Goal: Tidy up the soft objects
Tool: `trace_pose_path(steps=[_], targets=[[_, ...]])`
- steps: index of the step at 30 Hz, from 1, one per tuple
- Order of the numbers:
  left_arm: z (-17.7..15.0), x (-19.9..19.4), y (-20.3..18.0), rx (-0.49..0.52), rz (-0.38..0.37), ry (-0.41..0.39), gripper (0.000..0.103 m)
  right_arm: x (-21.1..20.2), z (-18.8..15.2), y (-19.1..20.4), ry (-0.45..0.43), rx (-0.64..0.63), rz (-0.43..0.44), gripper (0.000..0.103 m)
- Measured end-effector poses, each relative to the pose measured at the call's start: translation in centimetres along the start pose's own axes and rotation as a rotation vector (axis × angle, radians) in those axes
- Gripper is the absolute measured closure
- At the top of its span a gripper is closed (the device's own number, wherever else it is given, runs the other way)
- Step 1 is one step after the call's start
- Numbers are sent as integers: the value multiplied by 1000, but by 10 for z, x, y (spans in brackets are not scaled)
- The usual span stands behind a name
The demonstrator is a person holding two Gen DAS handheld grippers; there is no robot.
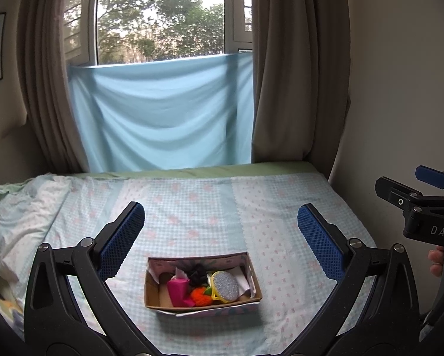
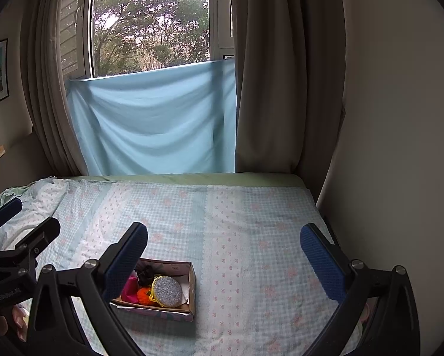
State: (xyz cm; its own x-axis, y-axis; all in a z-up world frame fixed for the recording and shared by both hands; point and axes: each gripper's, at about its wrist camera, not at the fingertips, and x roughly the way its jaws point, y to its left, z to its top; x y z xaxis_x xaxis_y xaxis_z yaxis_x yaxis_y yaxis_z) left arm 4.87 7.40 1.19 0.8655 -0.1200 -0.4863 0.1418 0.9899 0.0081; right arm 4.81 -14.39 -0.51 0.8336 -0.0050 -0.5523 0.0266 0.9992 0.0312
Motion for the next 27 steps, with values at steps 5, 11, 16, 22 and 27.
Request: trace_pose_path(steps=[5, 11, 16, 22, 27], targets=[[0, 1, -2, 8, 5, -3, 0, 0, 1, 1, -2, 1, -1, 0], [-1, 5, 2, -14, -36, 6, 0, 0, 1, 5, -1, 3, -4, 0], [1, 6, 5, -31, -49, 0, 0, 5, 3, 10, 7, 3, -3, 0], [1, 8, 9, -42, -20, 7, 0, 12, 3, 15, 22, -2, 0, 0], [-1, 15, 9, -25, 15, 8, 0, 27, -1, 19, 67, -13, 5, 0]])
